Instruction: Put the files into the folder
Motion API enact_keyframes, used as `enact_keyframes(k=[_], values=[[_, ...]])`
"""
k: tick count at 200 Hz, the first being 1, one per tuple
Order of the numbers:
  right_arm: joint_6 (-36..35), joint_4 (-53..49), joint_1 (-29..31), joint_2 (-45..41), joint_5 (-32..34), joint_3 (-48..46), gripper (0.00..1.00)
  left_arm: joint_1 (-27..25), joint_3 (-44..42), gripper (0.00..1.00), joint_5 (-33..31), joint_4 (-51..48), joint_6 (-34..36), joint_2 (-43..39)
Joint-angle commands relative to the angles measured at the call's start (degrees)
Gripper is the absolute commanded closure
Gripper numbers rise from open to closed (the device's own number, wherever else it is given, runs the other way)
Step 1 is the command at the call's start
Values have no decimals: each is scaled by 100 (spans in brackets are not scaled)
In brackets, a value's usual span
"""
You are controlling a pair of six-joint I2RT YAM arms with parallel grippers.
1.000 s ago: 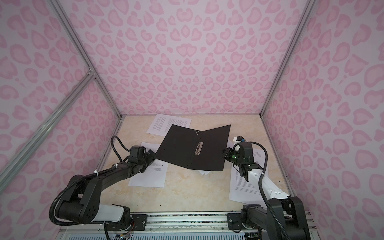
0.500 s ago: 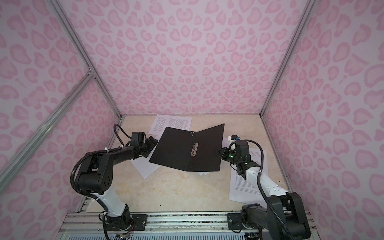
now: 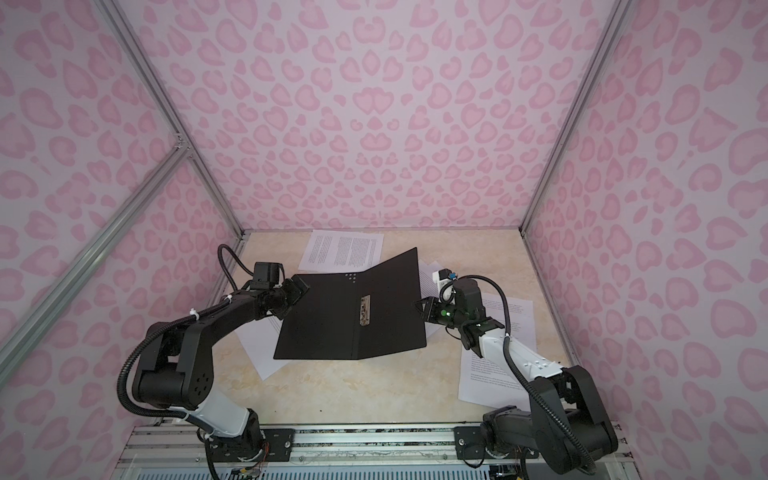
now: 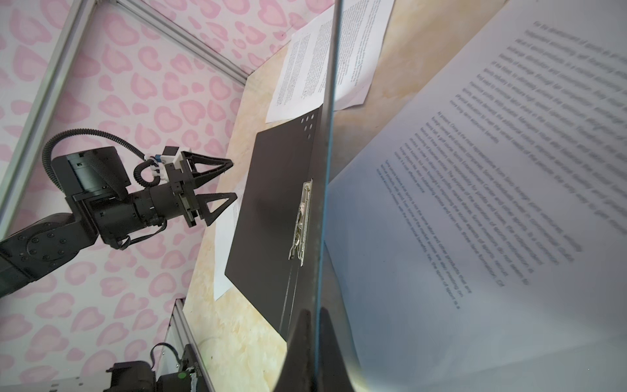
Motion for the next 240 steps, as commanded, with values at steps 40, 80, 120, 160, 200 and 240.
enact_keyframes(k=[40, 80, 120, 160, 200, 240], values=[[-22, -170, -47, -671, 228, -124, 100, 205, -480, 6, -486, -444, 33, -828], [575, 373, -293, -836, -65, -231, 100, 429, -898, 5, -191, -331, 213, -923], [404, -390, -568, -1169, -232, -84, 100, 404, -945, 5, 340, 81, 138, -473], [368, -968, -832, -1641, -297, -76, 100, 394, -725, 5, 451, 473, -303, 279], [325, -1272, -959, -1665, -698, 78, 100, 501, -301, 5, 306, 769, -941, 976], [506, -1306, -950, -1749, -888, 150, 100, 596, 494, 5, 435, 707, -1233, 1490]])
